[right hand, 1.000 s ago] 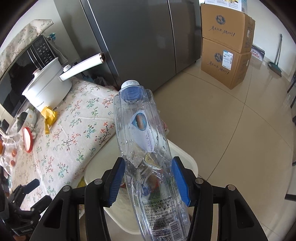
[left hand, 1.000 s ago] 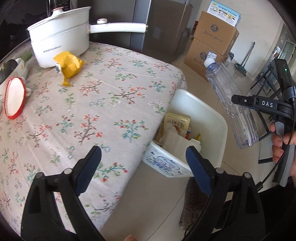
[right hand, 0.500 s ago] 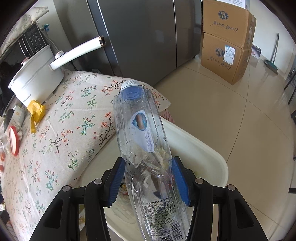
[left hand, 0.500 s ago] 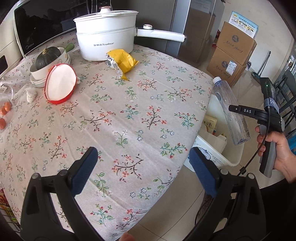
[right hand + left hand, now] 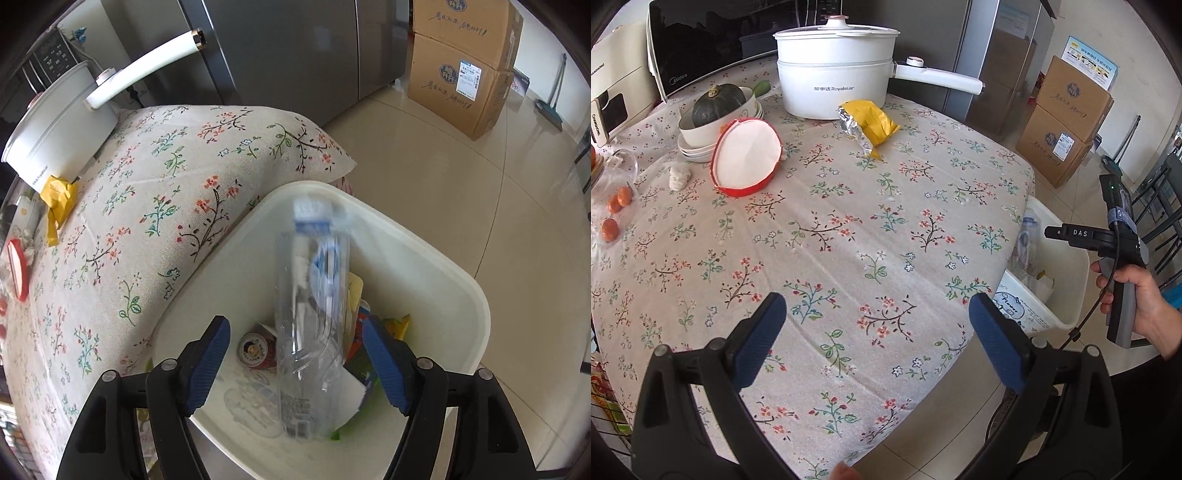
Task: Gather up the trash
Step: 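Move both grippers back over the table toward the red-rimmed lid and yellow bag, then grasp the red-rimmed lid with the left gripper while the right grasps the yellow foil bag, then carry the red-rimmed lid and yellow foil bag over the white bin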
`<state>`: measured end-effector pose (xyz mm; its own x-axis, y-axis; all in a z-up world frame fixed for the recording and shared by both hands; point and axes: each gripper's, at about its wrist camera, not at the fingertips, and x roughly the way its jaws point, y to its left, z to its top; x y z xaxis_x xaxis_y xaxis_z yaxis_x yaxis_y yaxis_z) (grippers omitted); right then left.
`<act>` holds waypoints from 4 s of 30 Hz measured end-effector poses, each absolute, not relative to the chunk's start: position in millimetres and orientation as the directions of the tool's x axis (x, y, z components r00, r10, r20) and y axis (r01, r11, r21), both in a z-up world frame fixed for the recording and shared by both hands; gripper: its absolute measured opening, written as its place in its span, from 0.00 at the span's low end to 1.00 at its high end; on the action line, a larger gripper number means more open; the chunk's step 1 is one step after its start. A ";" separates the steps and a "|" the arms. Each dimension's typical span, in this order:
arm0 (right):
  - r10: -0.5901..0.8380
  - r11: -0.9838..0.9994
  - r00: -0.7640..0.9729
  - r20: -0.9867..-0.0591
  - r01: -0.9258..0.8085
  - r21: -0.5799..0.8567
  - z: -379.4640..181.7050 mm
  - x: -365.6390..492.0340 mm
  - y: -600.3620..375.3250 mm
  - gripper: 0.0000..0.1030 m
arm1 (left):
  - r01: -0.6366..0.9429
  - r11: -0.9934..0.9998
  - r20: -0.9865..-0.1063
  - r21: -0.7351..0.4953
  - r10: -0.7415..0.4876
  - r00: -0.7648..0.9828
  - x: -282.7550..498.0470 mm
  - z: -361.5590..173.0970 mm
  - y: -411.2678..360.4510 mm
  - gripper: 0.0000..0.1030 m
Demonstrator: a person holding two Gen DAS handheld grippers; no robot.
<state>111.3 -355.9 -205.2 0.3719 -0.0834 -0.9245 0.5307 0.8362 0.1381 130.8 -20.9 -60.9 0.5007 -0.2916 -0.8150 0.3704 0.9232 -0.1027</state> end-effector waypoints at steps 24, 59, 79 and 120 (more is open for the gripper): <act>-0.070 0.984 0.493 -0.867 0.179 0.023 -123.6 138.1 -251.5 0.82 | 0.141 0.972 -0.749 -0.186 -0.233 0.621 164.0 -55.6 63.9 0.98; 0.125 0.992 0.596 -0.793 -0.064 0.109 -171.6 323.5 -155.9 0.82 | -0.068 0.928 -0.743 -0.367 -0.248 0.621 342.3 -148.1 114.5 0.05; 0.123 0.992 0.544 -0.830 -0.079 0.095 -141.3 292.8 -139.3 0.01 | -0.009 0.974 -0.819 -0.226 -0.186 0.543 230.6 -110.7 107.2 0.03; 0.101 0.977 0.464 -0.880 0.123 0.176 -98.8 104.8 -224.2 0.01 | 0.113 0.937 -0.742 -0.330 -0.332 0.582 125.0 -61.4 53.5 0.03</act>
<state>104.8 -224.2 -98.8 0.4642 0.1007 -0.8800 0.1226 0.9767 0.1764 125.0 53.5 -61.4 0.5818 -0.3321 -0.7424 0.1132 0.9370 -0.3304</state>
